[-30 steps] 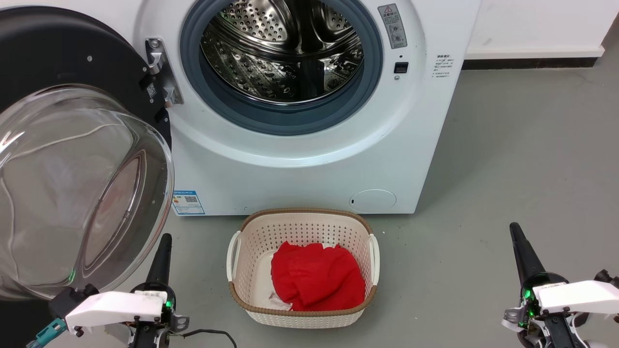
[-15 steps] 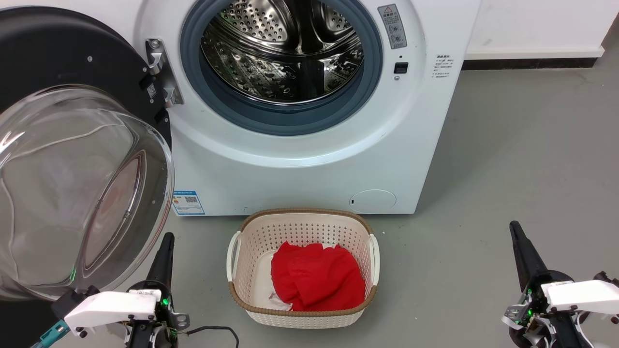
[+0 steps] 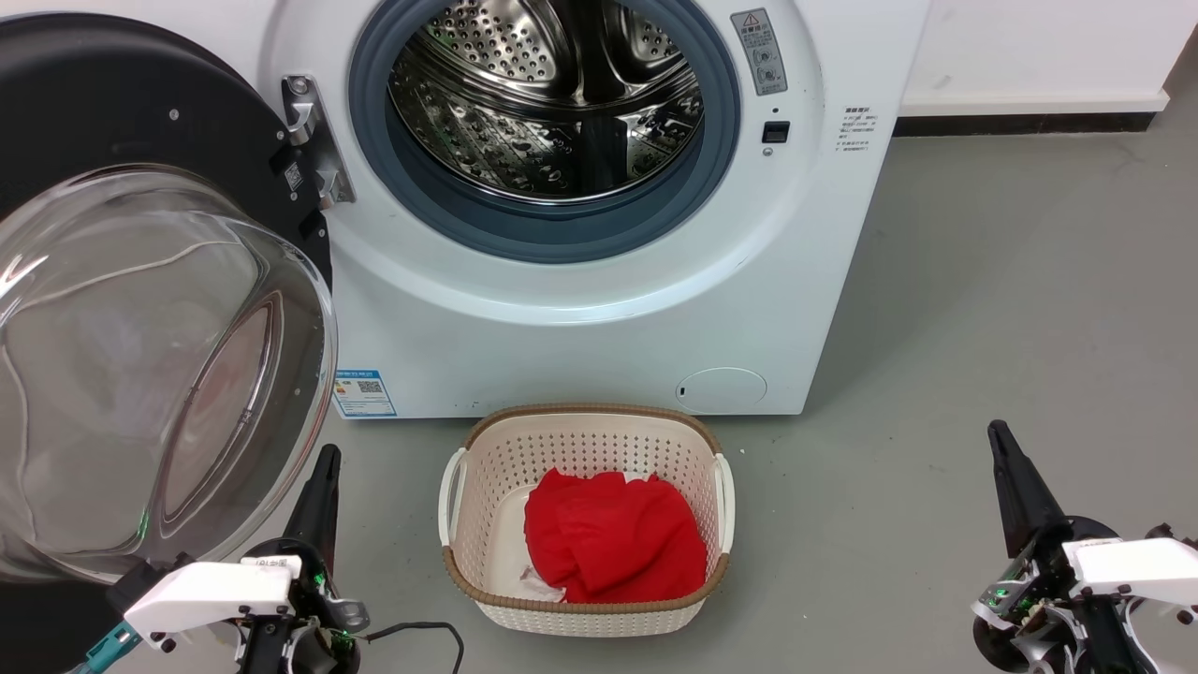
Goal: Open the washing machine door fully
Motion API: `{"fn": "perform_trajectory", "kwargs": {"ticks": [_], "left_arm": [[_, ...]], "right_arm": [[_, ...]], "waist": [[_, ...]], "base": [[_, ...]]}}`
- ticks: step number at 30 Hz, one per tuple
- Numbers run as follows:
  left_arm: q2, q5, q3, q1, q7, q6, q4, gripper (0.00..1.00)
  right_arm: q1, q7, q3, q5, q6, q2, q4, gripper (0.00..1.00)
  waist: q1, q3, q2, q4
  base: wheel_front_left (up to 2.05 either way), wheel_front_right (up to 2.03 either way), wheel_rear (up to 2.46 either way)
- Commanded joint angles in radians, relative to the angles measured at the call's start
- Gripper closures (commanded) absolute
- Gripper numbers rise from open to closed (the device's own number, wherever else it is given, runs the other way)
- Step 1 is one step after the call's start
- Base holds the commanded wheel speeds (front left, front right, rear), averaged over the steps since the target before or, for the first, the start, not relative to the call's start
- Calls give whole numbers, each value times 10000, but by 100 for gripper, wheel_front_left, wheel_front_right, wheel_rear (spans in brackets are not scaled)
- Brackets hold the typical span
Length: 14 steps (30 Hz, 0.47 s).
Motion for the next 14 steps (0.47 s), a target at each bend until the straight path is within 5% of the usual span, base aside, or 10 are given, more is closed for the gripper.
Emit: {"fn": "perform_trajectory", "kwargs": {"ticks": [1,14], "left_arm": [[-14,-215,41,-94,64,-44,21,100],[-17,-531,46,-110,143,-46,47,100]], "right_arm": [[-121,51,-30,204,-1,-5,31,100],[-145,148,-64,504,-2,12,56,100]], "waist": [[-1,-1,0,0],[-1,-4,0,-1]], "base": [[0,0,0],[0,0,0]]}}
